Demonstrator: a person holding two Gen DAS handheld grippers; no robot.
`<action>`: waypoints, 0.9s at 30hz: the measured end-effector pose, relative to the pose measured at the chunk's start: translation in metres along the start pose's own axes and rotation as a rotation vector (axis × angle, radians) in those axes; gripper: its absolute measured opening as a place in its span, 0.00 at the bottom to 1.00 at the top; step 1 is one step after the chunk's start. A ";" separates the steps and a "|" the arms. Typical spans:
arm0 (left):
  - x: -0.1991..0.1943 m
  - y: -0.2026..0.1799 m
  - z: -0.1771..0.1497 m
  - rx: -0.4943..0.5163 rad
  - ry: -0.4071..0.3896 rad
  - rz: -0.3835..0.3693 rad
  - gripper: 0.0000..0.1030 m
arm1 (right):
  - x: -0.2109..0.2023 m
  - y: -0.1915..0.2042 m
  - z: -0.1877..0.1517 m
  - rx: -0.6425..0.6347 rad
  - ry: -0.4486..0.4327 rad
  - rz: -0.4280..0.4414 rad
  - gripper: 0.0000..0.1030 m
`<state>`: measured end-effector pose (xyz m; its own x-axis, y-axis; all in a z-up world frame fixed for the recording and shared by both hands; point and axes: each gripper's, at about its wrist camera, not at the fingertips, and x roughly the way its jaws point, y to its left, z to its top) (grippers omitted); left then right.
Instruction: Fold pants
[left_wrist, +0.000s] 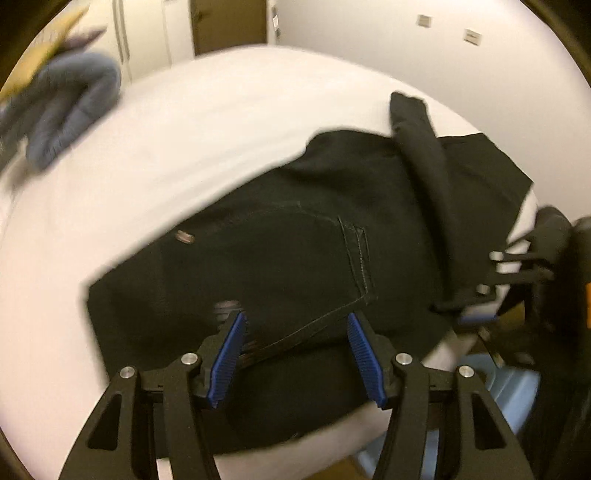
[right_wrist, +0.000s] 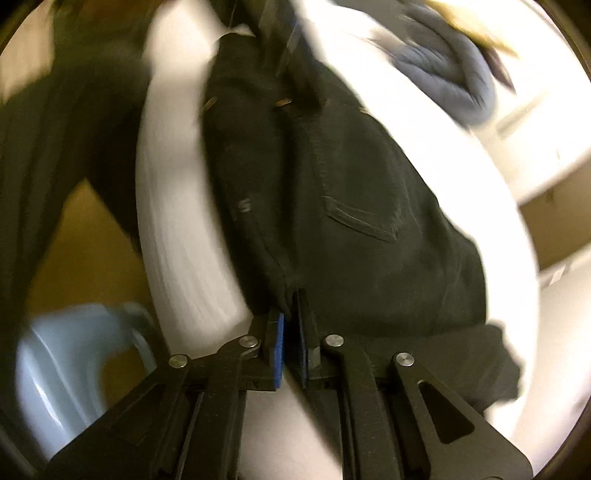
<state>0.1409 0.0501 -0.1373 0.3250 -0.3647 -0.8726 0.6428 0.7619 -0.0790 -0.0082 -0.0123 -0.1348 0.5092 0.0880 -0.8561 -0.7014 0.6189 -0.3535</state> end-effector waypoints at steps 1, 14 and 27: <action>0.015 0.000 0.000 -0.027 0.031 -0.009 0.59 | -0.004 -0.008 -0.002 0.068 -0.019 0.031 0.15; 0.014 -0.022 0.029 -0.118 -0.042 0.048 0.58 | -0.067 -0.232 -0.158 1.258 -0.375 0.226 0.60; 0.069 -0.020 0.035 -0.233 0.059 -0.042 0.58 | 0.038 -0.427 -0.308 1.910 -0.462 0.271 0.50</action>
<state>0.1744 -0.0090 -0.1793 0.2557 -0.3716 -0.8925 0.4750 0.8524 -0.2189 0.1571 -0.5133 -0.1323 0.7881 0.2721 -0.5521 0.4224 0.4135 0.8066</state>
